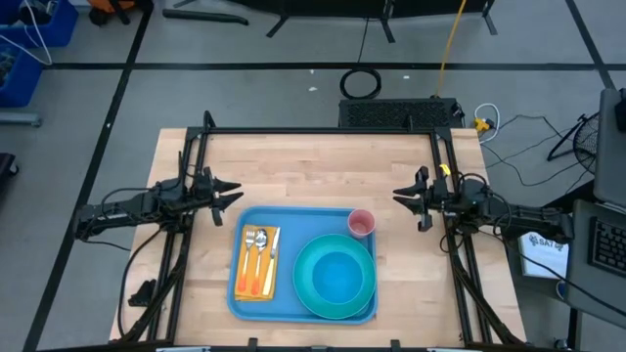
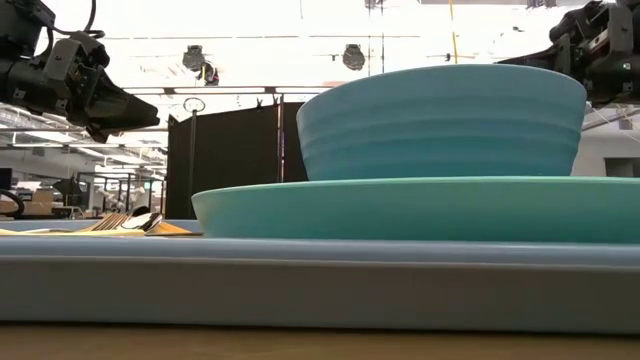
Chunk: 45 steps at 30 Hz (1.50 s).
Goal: Set up tray
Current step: Return to Home Position
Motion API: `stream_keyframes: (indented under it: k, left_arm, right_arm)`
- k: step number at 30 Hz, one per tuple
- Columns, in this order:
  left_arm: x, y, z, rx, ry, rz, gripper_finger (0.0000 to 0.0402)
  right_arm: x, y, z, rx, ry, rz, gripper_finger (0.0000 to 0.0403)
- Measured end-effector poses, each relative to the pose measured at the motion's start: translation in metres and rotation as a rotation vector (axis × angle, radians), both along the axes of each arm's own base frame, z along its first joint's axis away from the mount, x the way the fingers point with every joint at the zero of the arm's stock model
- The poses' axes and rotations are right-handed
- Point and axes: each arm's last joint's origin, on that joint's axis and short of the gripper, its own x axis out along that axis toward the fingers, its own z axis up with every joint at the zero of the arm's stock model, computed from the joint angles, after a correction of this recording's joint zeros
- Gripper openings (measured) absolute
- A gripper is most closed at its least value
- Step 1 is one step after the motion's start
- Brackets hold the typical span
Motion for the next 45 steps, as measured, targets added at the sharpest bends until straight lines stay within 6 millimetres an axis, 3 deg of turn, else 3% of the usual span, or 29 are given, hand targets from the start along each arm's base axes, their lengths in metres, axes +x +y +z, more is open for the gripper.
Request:
stream_keyframes:
  k: [8,45]
  left_arm:
    - [0.0000,0.0000,0.0001,0.001,0.000,0.000,0.0143]
    - [0.0000,0.0000,0.0003,0.003,-0.002,0.000,0.0143]
  right_arm:
    - [0.0001,0.0001,-0.0006,0.113,-0.002,0.020,0.0071]
    - [0.0001,0.0002,-0.0008,0.112,-0.001,0.021,0.0071]
